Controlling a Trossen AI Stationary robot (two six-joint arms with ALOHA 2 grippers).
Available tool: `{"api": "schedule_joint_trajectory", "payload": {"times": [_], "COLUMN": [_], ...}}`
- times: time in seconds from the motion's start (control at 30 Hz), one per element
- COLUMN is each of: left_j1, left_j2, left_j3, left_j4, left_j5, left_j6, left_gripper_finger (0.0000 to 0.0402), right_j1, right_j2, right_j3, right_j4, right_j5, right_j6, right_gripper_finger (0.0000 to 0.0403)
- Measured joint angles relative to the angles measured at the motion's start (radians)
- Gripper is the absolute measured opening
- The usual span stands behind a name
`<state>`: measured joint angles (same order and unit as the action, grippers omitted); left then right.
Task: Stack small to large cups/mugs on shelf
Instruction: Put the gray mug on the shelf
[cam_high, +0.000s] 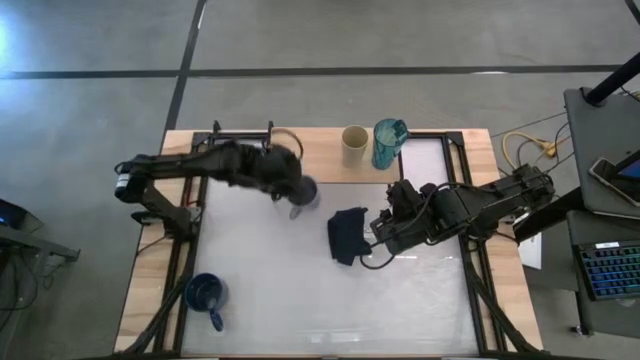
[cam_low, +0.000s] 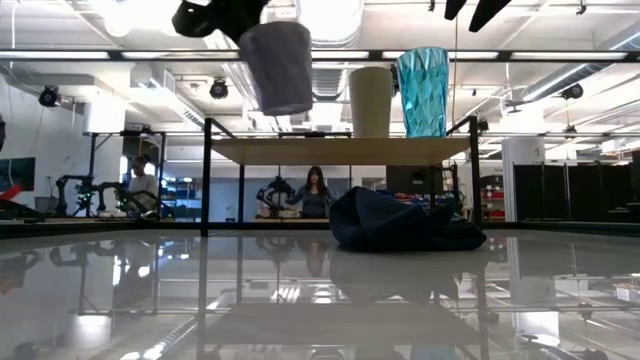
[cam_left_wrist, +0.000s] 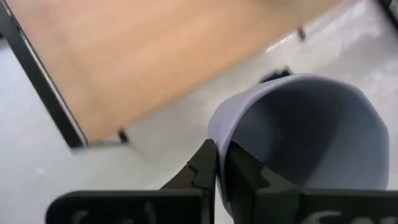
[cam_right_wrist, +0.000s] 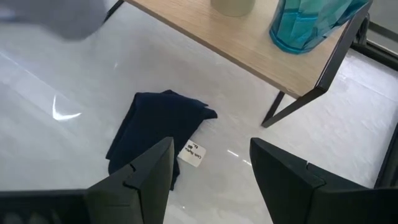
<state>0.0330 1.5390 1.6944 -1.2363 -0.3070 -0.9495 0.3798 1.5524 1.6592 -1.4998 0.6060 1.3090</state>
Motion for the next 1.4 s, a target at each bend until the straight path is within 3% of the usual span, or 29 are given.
{"api": "schedule_joint_trajectory", "payload": {"times": [0.27,0.53,0.7,1.1,1.4], "left_j1": [0.198,0.362,0.380,0.405,0.419], "left_j2": [0.005,0.056,0.119,0.328,0.372], "left_j3": [0.125,0.141,0.182,0.396,0.446], "left_j4": [-0.005,0.012,0.090,-0.033,-0.109], "left_j5": [0.024,0.152,0.207,0.201,0.193], "left_j6": [0.070,0.114,0.152,0.280,0.310], "left_gripper_finger": [0.0000,0.0000,0.0000,0.0000,0.0000], "right_j1": [0.000,0.000,0.000,0.000,0.000], "right_j2": [0.000,0.000,0.000,0.000,0.000], "right_j3": [0.000,0.000,0.000,0.000,0.000], "right_j4": [0.001,0.017,0.017,0.015,0.014], "right_j5": [0.001,0.001,0.000,-0.001,-0.002], "right_j6": [0.016,0.027,0.027,0.067,0.072], "right_gripper_finger": [0.0206,0.0206,0.0206,0.0206,0.0206]}}
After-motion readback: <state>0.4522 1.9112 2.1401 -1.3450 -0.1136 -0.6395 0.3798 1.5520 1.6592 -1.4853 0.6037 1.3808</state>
